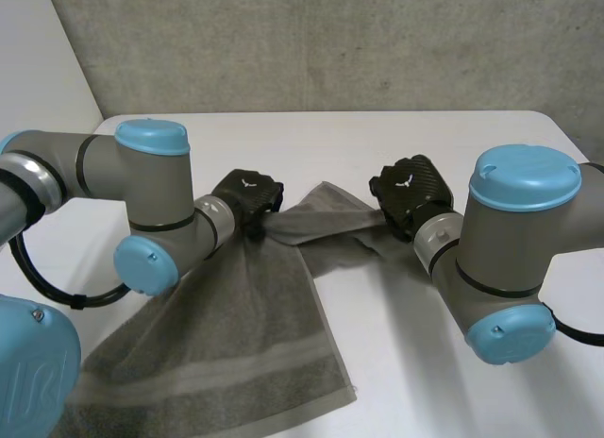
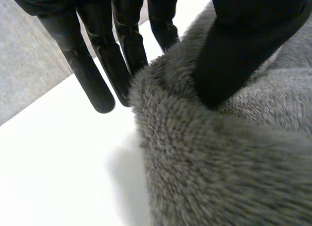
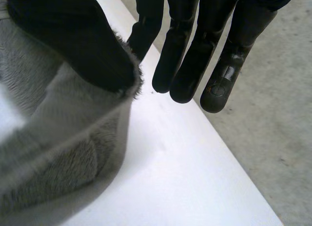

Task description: Fold the laundry

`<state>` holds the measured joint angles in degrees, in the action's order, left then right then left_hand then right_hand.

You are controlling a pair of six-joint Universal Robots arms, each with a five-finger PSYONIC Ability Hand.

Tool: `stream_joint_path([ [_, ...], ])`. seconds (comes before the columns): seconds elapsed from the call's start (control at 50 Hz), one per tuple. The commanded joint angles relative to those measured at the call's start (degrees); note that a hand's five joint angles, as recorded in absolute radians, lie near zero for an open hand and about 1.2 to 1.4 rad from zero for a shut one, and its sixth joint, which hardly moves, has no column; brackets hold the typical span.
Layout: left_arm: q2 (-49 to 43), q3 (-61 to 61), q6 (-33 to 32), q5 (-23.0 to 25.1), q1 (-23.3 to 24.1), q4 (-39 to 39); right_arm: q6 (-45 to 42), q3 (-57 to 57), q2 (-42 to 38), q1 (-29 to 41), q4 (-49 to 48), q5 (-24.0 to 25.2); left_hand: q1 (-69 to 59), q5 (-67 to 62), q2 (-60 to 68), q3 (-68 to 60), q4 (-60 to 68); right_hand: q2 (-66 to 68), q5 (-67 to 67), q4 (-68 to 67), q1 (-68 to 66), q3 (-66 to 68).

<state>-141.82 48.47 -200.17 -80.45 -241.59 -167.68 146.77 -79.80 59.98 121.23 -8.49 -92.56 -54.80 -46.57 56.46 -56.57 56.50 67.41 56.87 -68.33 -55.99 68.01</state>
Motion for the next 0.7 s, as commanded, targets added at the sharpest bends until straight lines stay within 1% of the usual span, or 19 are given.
stream_joint_path([
  [0.02, 7.43, 7.6, 5.23, -0.32, 1.47, -0.28, 0.01, 0.69, -0.57, -1.34, -4.68, -2.53, 32.31, 34.08, -33.96, 34.07, -34.01, 12.59, 13.13, -11.67, -24.01, 11.99],
  [0.06, 10.07, 9.63, 7.52, -0.41, 2.0, -0.37, 0.27, 1.13, -1.26, -2.05, -5.92, -2.97, 35.67, 37.44, -37.33, 37.44, -37.37, 12.59, 13.13, -11.67, -24.01, 11.99],
  [0.1, 15.76, 13.39, 13.99, -0.67, 4.1, -0.37, 0.8, 1.31, -1.62, -2.14, -6.01, -3.15, 36.01, 37.78, -37.66, 37.77, -37.71, 12.59, 13.13, -11.67, -24.01, 11.99],
  [0.12, 15.78, 13.4, 14.02, -0.68, 4.11, -0.37, 0.8, 1.31, -1.62, -2.14, -6.01, -3.15, 36.01, 37.78, -37.66, 37.77, -37.71, 12.59, 13.13, -11.67, -24.01, 11.99],
  [0.16, 19.72, 16.38, 19.79, -2.95, 5.42, -0.28, 3.16, 1.83, -2.32, -2.14, -6.01, -3.15, 35.84, 37.61, -37.5, 37.61, -37.54, 12.59, 13.13, -11.67, -24.01, 11.99],
  [0.18, 19.74, 16.39, 19.82, -2.96, 5.43, -0.28, 3.18, 1.84, -2.32, -2.14, -6.01, -3.15, 35.84, 37.61, -37.5, 37.61, -37.54, 12.59, 13.13, -11.67, -24.01, 11.99],
  [0.2, 21.22, 17.87, 22.43, -4.87, 5.69, -0.28, 4.31, 2.01, -2.85, -2.14, -6.01, -3.15, 35.84, 37.61, -37.5, 37.61, -37.54, 12.59, 13.13, -11.67, -24.01, 11.99],
  [0.22, 21.23, 17.89, 22.46, -4.89, 5.69, -0.28, 4.93, 2.27, -3.29, -2.14, -5.84, -2.98, 35.84, 37.61, -37.5, 37.61, -37.54, 12.59, 13.13, -11.67, -24.01, 11.99],
  [0.26, 23.6, 20.6, 26.4, -9.09, 7.26, -0.19, 5.11, 2.54, -3.55, -2.14, -5.75, -2.98, 35.67, 37.44, -37.33, 37.44, -37.38, 12.59, 13.13, -11.67, -24.01, 11.99],
  [0.28, 23.61, 20.61, 26.41, -9.11, 7.27, -0.19, 5.11, 2.54, -3.55, -2.14, -5.75, -2.98, 35.67, 37.44, -37.33, 37.44, -37.37, 12.59, 13.13, -11.67, -24.01, 11.99],
  [0.32, 24.48, 22.71, 29.65, -13.14, 9.72, -0.28, 5.11, 2.89, -3.55, -2.14, -5.66, -3.15, 35.34, 37.11, -36.99, 37.1, -37.04, 12.59, 13.13, -11.67, -24.01, 11.99],
  [0.38, 24.49, 23.51, 31.51, -14.91, 11.05, -0.19, 5.11, 3.42, -3.38, -2.31, -5.4, -3.24, 35.33, 37.1, -36.99, 37.1, -37.04, 12.59, 13.13, -11.67, -24.01, 11.99],
  [0.42, 24.4, 24.91, 35.62, -17.54, 13.85, -0.28, 5.02, 3.42, -3.29, -2.4, -5.39, -3.15, 35.33, 37.1, -36.99, 37.1, -37.04, 12.59, 13.13, -11.67, -24.01, 11.99],
  [0.44, 24.4, 24.92, 35.64, -17.55, 13.86, -0.28, 5.02, 3.42, -3.2, -2.66, -5.31, -3.15, 35.33, 37.1, -36.99, 37.1, -37.04, 12.59, 13.13, -11.67, -24.01, 11.99],
  [0.48, 23.79, 26.06, 37.83, -19.3, 16.75, -0.45, 5.02, 3.33, -3.12, -3.01, -5.22, -3.15, 35.33, 37.1, -36.99, 37.1, -37.04, 12.59, 13.13, -11.67, -24.01, 11.99],
  [0.5, 23.78, 26.06, 37.84, -19.31, 16.76, -0.45, 5.02, 3.33, -3.11, -3.02, -5.22, -3.15, 35.33, 37.1, -36.99, 37.1, -37.04, 12.59, 13.13, -11.67, -24.01, 11.99],
  [0.54, 22.91, 26.76, 38.19, -21.06, 19.65, -0.98, 4.93, 3.33, -3.03, -3.46, -4.78, -3.15, 35.33, 37.1, -36.99, 37.1, -37.04, 12.59, 13.13, -11.67, -24.01, 11.99],
  [0.6, 22.11, 27.12, 38.19, -22.21, 20.89, -1.77, 4.85, 3.33, -2.76, -3.89, -4.08, -2.89, 35.33, 37.1, -36.99, 37.1, -37.04, 12.59, 13.13, -11.67, -24.01, 11.99],
  [0.7, 18.87, 28.96, 37.67, -27.03, 22.56, -6.77, 4.76, 3.24, -2.24, -4.25, -3.72, -2.71, 36.34, 38.11, -37.99, 38.1, -38.04, 12.59, 13.13, -11.67, -24.01, 11.99],
])
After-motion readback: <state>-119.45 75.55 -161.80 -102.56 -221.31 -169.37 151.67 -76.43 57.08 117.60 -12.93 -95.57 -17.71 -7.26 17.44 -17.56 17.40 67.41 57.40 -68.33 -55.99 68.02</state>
